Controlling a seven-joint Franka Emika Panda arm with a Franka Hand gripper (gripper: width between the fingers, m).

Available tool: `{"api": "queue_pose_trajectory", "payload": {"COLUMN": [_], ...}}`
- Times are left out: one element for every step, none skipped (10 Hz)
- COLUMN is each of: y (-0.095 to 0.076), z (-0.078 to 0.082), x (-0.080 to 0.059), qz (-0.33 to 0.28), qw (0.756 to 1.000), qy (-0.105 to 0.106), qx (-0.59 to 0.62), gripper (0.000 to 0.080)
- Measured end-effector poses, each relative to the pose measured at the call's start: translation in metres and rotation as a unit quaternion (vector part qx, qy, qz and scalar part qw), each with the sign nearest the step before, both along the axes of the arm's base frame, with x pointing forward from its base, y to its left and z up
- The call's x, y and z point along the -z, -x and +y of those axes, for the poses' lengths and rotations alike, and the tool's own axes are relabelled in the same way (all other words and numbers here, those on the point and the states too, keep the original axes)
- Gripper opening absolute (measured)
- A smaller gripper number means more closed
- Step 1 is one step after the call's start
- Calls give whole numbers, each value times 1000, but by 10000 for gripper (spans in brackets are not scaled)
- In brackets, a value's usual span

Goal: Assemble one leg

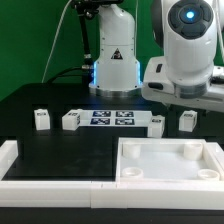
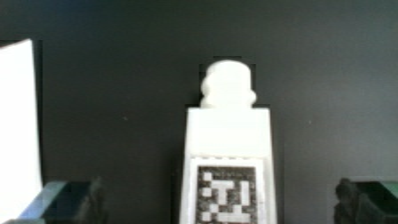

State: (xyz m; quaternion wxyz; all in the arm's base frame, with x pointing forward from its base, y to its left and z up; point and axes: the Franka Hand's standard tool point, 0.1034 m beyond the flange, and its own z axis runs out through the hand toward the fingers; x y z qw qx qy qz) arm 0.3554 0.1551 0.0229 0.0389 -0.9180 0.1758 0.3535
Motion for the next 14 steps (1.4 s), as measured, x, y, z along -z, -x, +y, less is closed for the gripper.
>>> {"api": "queue_pose_trajectory", "payload": {"y": [2,5,7,10,12,13,13,13,13,13,13,13,13,13], "z": [1,1,2,3,4,4,4,4,4,4,4,4,4,4], "x": [3,6,8,11,12,12,12,12,12,12,12,12,12,12], "qz": [3,7,10,14,17,19,19,19,19,19,19,19,19,19], "qw": [1000,1000,1000,1000,1000,1000,1000,1000,1000,1000,1000,1000,1000,1000], "qy": [1,1,2,3,5,5,5,5,5,5,5,5,5,5], "qx": [-1,-2,-2,-3,-3,-3,-3,-3,-3,-3,-3,-3,-3,-3], "gripper": [648,649,649,649,649,563,428,428,287,288,288,288,288,288]}}
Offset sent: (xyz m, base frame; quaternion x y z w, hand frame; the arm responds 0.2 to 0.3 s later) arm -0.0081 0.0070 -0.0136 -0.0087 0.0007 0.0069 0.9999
